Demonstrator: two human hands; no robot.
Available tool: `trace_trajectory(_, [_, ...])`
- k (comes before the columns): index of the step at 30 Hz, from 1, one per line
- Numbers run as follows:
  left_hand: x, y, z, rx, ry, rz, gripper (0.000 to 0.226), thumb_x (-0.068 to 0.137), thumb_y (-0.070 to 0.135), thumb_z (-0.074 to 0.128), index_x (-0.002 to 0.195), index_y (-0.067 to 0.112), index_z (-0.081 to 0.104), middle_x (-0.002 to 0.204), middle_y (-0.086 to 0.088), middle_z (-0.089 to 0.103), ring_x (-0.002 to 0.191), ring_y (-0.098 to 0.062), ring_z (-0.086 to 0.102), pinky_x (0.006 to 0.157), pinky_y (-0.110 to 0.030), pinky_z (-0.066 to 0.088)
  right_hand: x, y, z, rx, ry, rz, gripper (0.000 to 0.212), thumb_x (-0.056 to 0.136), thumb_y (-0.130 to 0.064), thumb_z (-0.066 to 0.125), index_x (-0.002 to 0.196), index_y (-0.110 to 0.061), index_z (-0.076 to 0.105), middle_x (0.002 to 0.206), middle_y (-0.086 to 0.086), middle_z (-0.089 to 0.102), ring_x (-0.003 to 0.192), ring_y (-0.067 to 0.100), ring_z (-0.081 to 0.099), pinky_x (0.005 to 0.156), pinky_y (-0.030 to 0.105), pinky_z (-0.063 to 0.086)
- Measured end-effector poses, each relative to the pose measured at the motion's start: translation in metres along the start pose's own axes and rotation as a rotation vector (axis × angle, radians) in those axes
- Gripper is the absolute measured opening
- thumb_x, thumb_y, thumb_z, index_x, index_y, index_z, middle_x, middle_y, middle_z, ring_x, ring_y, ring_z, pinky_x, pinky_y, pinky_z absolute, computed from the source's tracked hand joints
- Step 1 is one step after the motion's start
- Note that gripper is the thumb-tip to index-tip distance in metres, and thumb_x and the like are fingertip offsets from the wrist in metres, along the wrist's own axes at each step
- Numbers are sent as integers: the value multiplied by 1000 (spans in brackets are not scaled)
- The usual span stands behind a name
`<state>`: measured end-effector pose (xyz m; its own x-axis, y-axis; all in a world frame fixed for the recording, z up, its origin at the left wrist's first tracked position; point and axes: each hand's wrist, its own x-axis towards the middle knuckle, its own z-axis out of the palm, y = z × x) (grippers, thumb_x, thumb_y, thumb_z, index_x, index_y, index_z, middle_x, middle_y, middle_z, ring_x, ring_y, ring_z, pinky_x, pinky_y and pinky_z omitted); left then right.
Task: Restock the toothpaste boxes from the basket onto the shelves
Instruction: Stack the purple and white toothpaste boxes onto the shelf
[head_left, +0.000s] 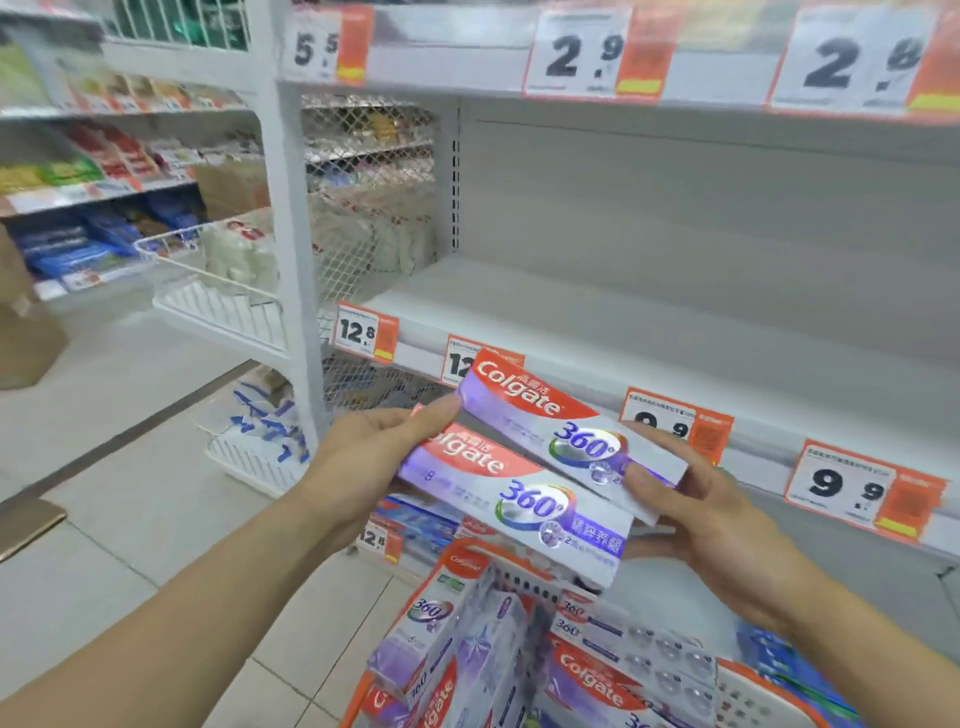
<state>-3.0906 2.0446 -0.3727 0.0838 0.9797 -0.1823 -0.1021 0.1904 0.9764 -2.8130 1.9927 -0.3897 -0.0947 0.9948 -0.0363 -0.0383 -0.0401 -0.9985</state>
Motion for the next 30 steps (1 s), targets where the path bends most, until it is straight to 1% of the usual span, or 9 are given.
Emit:
trace_trajectory(3, [6, 5, -15, -47, 55, 60, 41, 73, 38, 78, 88, 0, 77, 87, -18, 77, 69, -21, 72, 58, -23, 58, 27, -27, 19, -333, 111, -239, 38, 92, -16, 65, 126, -33, 60, 98, -33, 70, 78, -7, 66, 71, 10, 50])
trace_trajectory(5, [11, 6, -29, -68, 138, 93, 37, 70, 37, 80, 84, 2, 77, 82, -14, 77, 64, -17, 71, 57, -23, 58, 58, -45, 34, -509, 144, -357, 38, 93, -20, 67, 126, -36, 58, 99, -34, 67, 72, -10, 59, 67, 5, 43])
trace_trajectory(8, [20, 2, -49, -61, 245, 109, 39, 70, 38, 83, 83, 2, 77, 80, -14, 77, 65, -21, 72, 69, -34, 61, 127, -62, 56, -602, 170, -444, 37, 94, -21, 69, 127, -33, 57, 107, -21, 66, 68, -5, 53, 72, 9, 44])
trace_trajectory(11, [26, -3, -65, -55, 329, 122, 33, 72, 37, 84, 76, 5, 78, 76, -12, 77, 68, -24, 73, 80, -47, 60, 204, -69, 75, -601, 162, -397, 45, 90, -18, 74, 133, -18, 60, 115, 1, 70, 87, 3, 62, 90, 28, 53])
trace_trajectory(14, [32, -4, -83, -45, 357, 103, 37, 70, 41, 84, 79, 6, 78, 76, -11, 77, 72, -26, 75, 81, -48, 61, 258, -66, 90, -678, 152, -341, 51, 84, -21, 79, 132, -16, 63, 112, 2, 71, 92, 14, 64, 99, 42, 53])
trace_trajectory(18, [33, 0, -106, -53, 368, 76, 40, 72, 40, 83, 88, 4, 77, 76, -6, 77, 62, -14, 72, 61, -30, 59, 276, -57, 108, -757, 26, -234, 55, 80, -20, 84, 132, -17, 64, 113, -2, 69, 89, 14, 64, 89, 42, 58])
trace_trajectory(22, [28, 2, -111, -17, 368, 120, 35, 75, 40, 82, 83, 6, 76, 73, -5, 77, 62, -15, 73, 59, -28, 56, 279, -53, 116, -862, -44, -207, 58, 82, -20, 82, 135, -17, 61, 107, -2, 68, 69, 9, 60, 68, 21, 59])
trace_trajectory(26, [24, 3, -105, 19, 334, 150, 34, 73, 41, 82, 78, 8, 75, 71, -5, 76, 66, -21, 75, 66, -32, 58, 281, -55, 118, -923, -118, -167, 59, 84, -19, 80, 138, -15, 58, 104, 7, 69, 74, 21, 61, 83, 44, 60])
trace_trajectory(30, [25, 2, -99, 18, 317, 148, 39, 72, 44, 83, 79, 7, 75, 72, -6, 76, 69, -23, 75, 71, -37, 60, 278, -59, 117, -1023, -133, -181, 59, 81, -24, 83, 135, -24, 60, 108, 6, 65, 81, 20, 64, 90, 41, 57])
